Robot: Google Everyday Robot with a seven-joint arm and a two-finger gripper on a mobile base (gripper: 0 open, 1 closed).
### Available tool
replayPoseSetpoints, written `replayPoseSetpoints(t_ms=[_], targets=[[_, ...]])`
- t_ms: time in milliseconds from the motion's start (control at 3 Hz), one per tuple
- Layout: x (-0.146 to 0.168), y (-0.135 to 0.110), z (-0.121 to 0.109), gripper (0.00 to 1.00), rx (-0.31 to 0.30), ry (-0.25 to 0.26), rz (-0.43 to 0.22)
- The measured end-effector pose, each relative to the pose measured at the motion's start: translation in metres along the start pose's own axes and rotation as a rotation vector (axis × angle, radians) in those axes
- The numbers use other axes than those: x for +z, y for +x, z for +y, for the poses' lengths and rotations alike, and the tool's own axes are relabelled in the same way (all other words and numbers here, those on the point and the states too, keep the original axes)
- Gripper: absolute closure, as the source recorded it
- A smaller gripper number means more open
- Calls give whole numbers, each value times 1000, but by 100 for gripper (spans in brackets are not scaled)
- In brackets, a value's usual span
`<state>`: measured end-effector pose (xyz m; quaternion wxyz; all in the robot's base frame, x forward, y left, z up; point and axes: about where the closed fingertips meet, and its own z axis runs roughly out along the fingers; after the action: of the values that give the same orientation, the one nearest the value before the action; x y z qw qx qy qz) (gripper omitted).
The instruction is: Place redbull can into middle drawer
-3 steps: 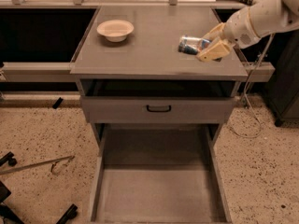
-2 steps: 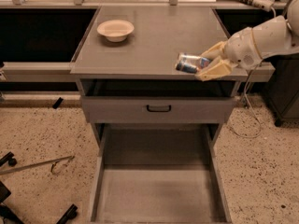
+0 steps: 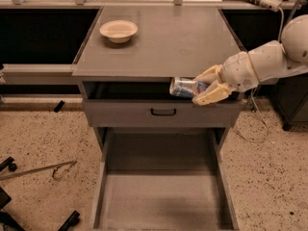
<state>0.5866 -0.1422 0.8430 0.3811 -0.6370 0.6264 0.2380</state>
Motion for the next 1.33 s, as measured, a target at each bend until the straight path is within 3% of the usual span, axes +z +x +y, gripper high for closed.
replayPoseSetpoints(t_ms=[333,667,1000,1333], targets=[[11,8,9,100,52,16,-6],[11,5,29,100,122,85,-8],[36,25,68,100,202,108,5],[79,51,123,100,280,25,20]])
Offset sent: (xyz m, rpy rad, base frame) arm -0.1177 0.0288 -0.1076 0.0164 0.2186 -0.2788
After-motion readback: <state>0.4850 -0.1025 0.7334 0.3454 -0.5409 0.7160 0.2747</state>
